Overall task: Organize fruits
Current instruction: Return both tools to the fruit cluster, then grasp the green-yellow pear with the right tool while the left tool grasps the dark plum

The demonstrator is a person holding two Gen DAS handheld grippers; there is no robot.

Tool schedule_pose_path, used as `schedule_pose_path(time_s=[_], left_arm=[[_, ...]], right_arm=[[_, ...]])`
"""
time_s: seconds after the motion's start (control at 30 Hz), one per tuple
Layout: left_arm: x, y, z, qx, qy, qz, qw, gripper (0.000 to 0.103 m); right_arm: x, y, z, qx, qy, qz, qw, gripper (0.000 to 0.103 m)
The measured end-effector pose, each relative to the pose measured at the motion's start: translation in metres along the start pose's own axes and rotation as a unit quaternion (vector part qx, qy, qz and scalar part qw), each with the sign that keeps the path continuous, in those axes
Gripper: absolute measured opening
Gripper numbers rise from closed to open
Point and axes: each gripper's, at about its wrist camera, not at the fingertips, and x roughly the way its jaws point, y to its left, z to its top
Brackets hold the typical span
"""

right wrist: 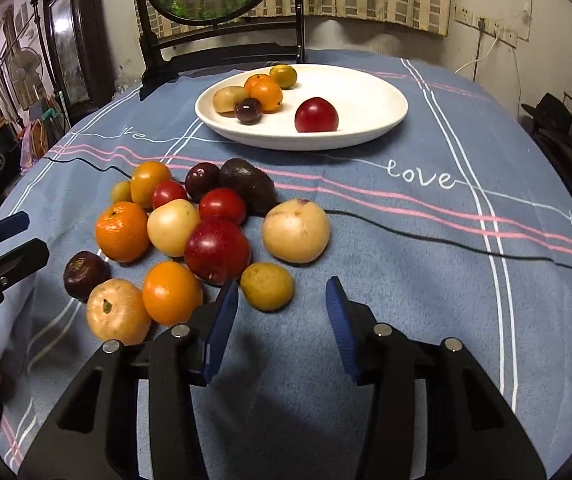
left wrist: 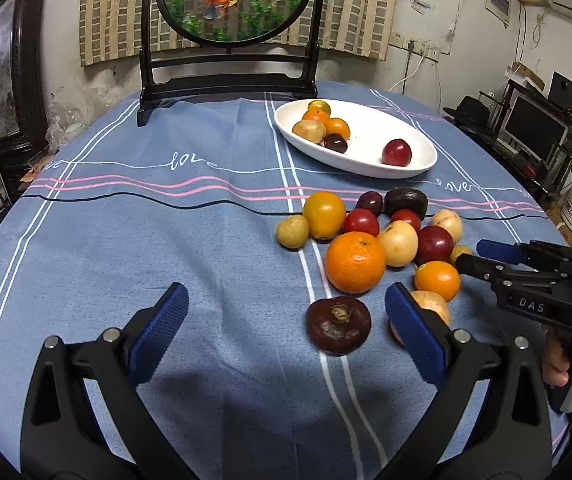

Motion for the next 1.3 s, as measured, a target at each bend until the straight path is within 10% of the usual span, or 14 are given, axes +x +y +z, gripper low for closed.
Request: schedule_pose_path(time_s=[0.57,0.8,1.3], left_arm=[[-0.004,-0.019,-0.005,0.050,-0.008,-0.024,0.9984,0.100],[0.006,-0.020,-0.005,0.055,0.016,-0.061,0.9965,0.067],[0.024,-0.024,-0.011,0.085,0.075,-0.066,0.9914,0.064]], right_arm=[[0.012,0.013,0.002,-0.040,0.003,-0.014,0.999,0.029],[-0.003,0.004,0.004,-0.012,-0.017,0.001,1.000,0.029],[-0.014,0.002,0.006,0.004,-0.028,0.017,0.999,0.029]])
